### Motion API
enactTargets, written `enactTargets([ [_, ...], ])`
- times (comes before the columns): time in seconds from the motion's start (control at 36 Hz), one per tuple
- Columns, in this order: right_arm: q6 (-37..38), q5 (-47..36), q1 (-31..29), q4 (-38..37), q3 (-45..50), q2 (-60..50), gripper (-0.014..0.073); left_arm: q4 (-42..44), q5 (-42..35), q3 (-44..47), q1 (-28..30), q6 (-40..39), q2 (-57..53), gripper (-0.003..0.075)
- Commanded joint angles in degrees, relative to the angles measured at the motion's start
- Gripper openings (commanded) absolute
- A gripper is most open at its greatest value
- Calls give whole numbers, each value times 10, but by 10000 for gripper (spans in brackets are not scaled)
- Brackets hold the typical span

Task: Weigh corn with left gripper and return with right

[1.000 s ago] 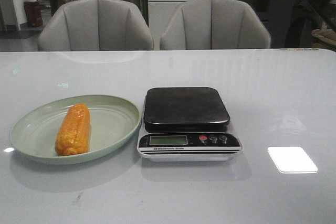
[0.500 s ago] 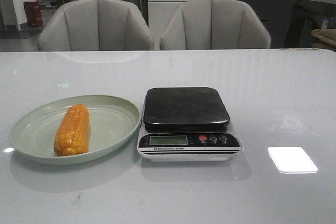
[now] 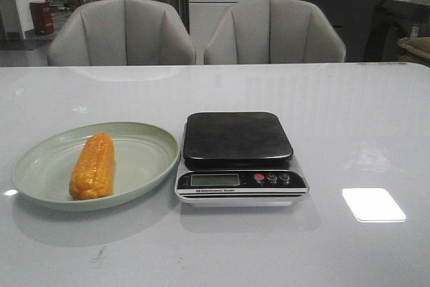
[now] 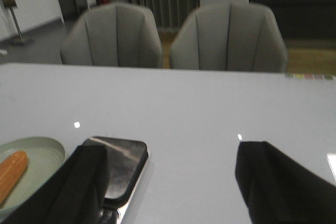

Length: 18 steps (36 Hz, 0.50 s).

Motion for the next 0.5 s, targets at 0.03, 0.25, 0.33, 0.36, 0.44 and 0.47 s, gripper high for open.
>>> enactTargets([
  [0.03,-7,-182,-1,-12,73,-21,601,2,-47,-13,1,-1,7,122],
  [0.25,-7,-216,-1,-12,101,-20,601,0,-47,-13,1,-1,7,122],
  [0.33,-7,-209,-1,-12,101,-20,571,0,-47,-13,1,-1,7,122],
  [0.36,-7,-207,-1,-12,101,-20,528,0,-47,-13,1,-1,7,122],
  [0.44,-7,-195,-1,-12,101,-20,190,0,-47,-13,1,-1,7,122],
  [0.47,-7,-184,-1,-11,101,-20,103,0,-47,-13,1,-1,7,122],
])
